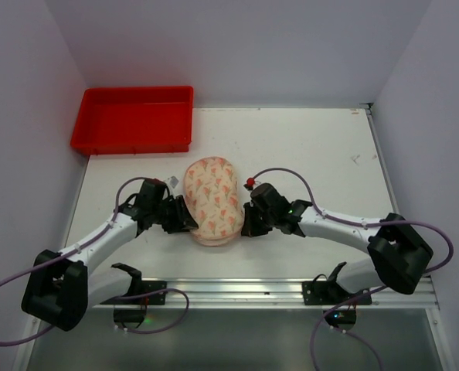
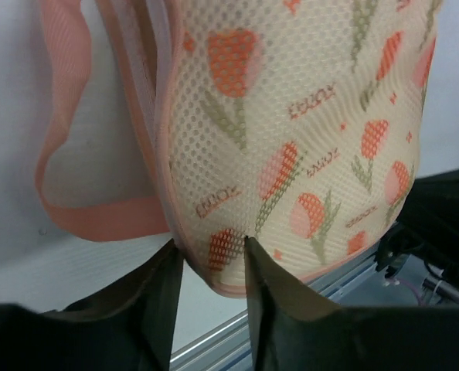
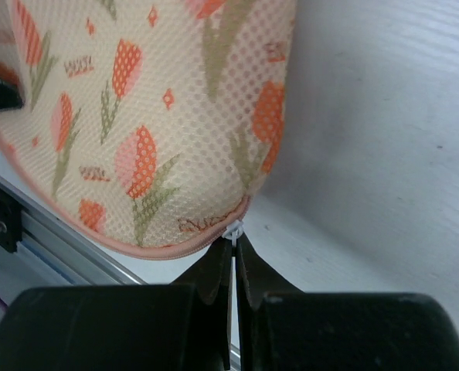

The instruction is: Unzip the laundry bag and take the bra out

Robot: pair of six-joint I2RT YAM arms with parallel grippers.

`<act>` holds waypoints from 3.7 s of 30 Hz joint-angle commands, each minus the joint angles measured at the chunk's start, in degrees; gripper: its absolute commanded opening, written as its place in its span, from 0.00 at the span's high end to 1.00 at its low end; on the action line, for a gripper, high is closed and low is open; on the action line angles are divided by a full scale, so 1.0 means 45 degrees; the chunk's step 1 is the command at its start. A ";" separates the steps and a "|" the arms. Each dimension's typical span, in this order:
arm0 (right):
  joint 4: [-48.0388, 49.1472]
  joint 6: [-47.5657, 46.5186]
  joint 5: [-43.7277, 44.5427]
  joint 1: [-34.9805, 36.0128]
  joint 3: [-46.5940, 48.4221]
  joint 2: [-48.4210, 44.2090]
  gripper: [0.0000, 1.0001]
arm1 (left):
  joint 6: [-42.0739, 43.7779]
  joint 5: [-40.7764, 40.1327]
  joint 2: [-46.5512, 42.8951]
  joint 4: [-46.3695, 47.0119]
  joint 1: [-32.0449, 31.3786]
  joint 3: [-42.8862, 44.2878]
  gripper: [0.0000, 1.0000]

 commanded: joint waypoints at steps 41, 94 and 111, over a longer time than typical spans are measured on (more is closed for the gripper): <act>-0.0722 0.0496 0.1606 0.1083 -0.0081 -0.4339 0.09 | 0.2190 -0.2043 0.3849 0.0048 0.0979 0.3895 0.59; -0.2342 0.0476 0.4924 0.1083 -0.0685 -0.9648 0.10 | 0.0044 0.0202 0.4588 0.1569 -0.3428 0.8932 1.00; -0.3045 0.0457 0.6801 0.1083 -0.0980 -1.2054 0.09 | 0.0451 -0.5286 0.3501 -0.1866 -0.4569 1.0286 0.02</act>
